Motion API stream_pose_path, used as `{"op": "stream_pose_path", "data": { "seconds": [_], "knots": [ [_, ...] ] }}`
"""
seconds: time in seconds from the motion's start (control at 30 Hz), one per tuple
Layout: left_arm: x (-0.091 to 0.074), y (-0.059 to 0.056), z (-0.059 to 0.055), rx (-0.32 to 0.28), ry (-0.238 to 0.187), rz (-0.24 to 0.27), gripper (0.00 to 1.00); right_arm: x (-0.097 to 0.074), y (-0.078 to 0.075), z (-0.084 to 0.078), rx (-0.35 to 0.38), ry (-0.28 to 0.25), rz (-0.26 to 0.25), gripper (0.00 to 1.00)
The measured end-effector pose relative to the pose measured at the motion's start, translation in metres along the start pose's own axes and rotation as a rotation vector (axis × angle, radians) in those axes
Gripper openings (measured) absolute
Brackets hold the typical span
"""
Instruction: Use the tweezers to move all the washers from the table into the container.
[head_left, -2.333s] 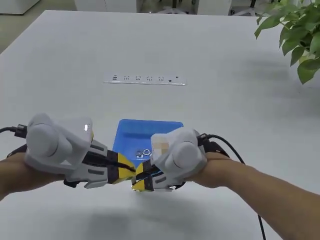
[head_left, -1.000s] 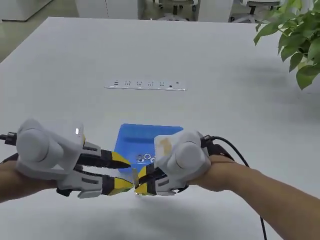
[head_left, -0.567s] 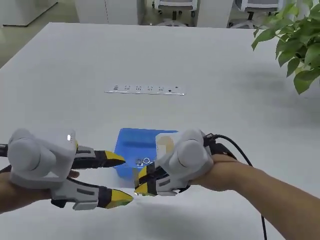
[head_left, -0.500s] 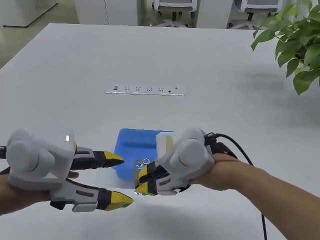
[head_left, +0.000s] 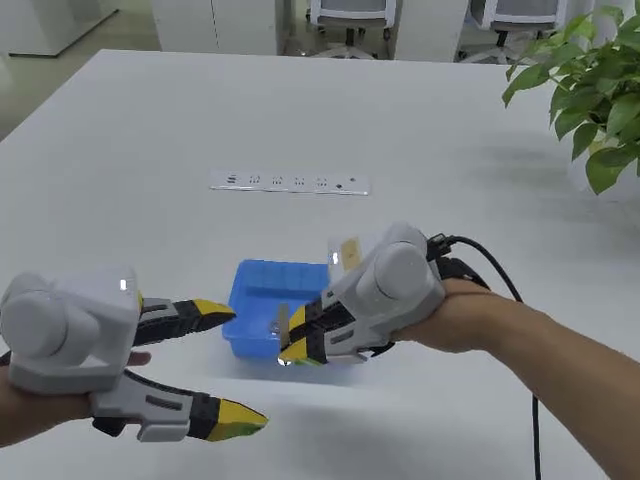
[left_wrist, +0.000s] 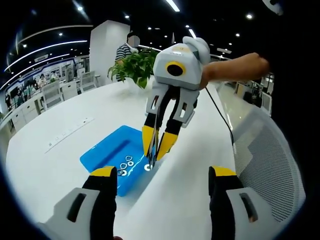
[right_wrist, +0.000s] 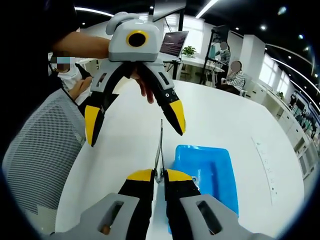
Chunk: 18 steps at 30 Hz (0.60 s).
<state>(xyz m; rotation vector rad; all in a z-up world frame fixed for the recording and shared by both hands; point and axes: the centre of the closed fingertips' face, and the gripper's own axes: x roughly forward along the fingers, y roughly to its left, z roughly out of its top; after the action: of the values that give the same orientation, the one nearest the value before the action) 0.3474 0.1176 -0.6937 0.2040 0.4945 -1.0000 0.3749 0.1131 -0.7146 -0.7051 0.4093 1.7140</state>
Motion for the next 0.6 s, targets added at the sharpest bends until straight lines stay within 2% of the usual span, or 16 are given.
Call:
{"op": "stream_pose_path", "data": {
  "seconds": [0.2, 0.5, 0.6],
  "knots": [
    [-0.001, 0.001, 0.003, -0.019, -0.017, 0.011, 0.84, -0.007, -0.013, 0.002, 0.007, -0.013, -0.019, 0.09],
    [0.0, 0.004, 0.007, -0.026, -0.03, 0.024, 0.9, -0.009, -0.037, -0.006, 0.01, -0.007, -0.05, 0.09],
    [-0.001, 0.008, 0.009, -0.031, -0.041, 0.039, 0.96, -0.006, -0.042, -0.01, 0.017, -0.007, -0.054, 0.09]
  ]
}}
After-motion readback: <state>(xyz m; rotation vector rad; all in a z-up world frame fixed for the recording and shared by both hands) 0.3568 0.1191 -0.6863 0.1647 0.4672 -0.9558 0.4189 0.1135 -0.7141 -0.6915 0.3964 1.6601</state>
